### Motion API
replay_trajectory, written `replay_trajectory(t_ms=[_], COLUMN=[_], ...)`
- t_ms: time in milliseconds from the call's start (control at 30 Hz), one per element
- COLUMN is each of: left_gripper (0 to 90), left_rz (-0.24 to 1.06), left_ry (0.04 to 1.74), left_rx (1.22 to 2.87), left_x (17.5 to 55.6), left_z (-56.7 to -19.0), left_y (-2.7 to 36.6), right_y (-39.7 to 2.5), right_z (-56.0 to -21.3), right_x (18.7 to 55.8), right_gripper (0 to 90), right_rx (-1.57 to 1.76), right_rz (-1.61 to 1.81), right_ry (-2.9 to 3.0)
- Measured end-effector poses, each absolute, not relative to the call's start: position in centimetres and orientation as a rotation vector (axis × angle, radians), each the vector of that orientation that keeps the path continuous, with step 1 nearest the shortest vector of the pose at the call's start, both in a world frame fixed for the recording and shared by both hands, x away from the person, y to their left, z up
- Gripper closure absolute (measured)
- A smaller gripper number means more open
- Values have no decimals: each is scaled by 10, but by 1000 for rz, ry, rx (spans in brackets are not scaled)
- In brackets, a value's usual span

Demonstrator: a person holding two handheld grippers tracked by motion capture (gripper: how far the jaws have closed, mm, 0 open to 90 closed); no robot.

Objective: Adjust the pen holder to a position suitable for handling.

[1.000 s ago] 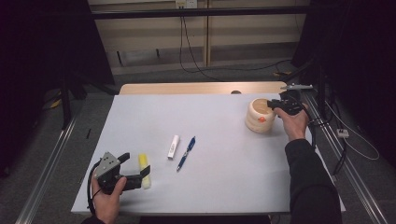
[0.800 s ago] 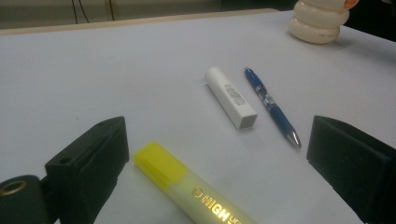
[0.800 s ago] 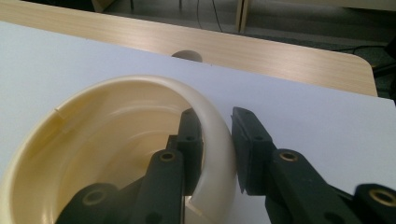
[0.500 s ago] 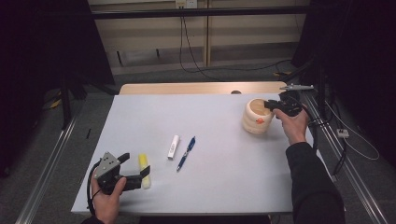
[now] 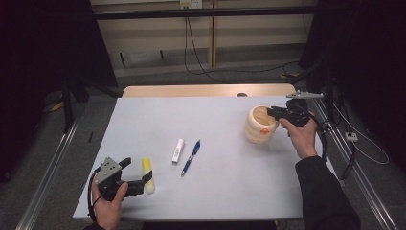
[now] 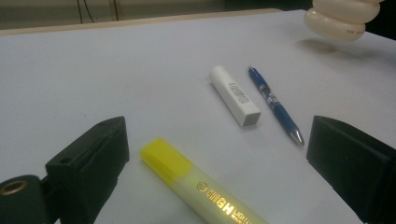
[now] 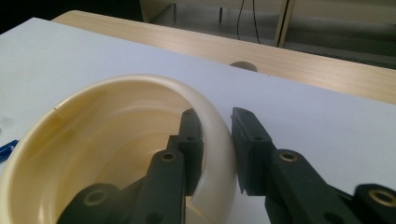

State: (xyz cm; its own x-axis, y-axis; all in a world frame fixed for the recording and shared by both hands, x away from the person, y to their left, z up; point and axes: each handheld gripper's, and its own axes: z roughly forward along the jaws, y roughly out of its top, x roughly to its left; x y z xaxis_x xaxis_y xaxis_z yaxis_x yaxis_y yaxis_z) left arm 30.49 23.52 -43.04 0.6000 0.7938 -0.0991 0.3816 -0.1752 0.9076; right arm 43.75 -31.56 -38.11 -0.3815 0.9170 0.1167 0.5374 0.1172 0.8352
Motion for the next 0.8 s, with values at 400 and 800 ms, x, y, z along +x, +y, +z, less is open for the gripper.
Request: replay_trajectory(t_ms=[400, 800], left_gripper=[59, 59], left_rz=[478, 474], left_ry=[955, 953], left_rx=[1802, 1795], left_x=[306, 306], left_z=[-432, -432], left_y=[234, 233], right_y=[-296, -273], right_z=[-382, -381], right_x=[415, 401], right_gripper=[742, 741], right_rx=[1382, 1313], right_rz=[1194, 1169], right_ry=[2003, 2080])
